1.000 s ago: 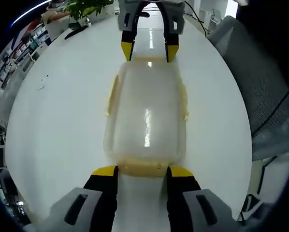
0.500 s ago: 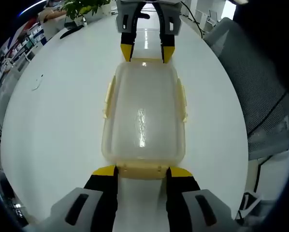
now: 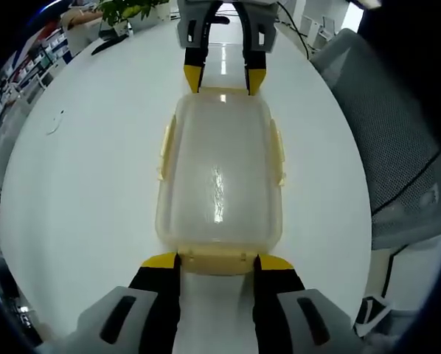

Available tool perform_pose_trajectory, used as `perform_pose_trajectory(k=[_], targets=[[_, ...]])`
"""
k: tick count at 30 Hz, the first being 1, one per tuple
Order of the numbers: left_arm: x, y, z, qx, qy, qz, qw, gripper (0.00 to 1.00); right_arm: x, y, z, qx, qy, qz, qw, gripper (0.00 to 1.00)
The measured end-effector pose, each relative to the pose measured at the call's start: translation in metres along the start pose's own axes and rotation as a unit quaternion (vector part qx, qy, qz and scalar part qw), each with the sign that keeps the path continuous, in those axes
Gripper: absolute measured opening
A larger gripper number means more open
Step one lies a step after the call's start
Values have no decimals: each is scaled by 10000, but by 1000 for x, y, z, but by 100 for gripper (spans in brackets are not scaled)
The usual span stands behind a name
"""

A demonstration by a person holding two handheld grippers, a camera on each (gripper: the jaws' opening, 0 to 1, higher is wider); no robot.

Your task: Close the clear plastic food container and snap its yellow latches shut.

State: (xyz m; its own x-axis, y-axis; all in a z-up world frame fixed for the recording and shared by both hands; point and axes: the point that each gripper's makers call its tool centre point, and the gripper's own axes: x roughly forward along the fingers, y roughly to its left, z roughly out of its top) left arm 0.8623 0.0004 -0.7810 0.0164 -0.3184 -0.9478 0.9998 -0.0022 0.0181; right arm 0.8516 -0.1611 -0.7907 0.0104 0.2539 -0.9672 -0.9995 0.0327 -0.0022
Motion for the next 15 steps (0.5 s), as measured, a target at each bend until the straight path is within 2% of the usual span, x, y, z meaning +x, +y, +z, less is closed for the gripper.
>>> perform_pose_trajectory(k=[15], targets=[[-21, -5, 2, 5, 53, 139, 9999, 32, -22, 6, 9, -105, -158, -8, 9998, 35]])
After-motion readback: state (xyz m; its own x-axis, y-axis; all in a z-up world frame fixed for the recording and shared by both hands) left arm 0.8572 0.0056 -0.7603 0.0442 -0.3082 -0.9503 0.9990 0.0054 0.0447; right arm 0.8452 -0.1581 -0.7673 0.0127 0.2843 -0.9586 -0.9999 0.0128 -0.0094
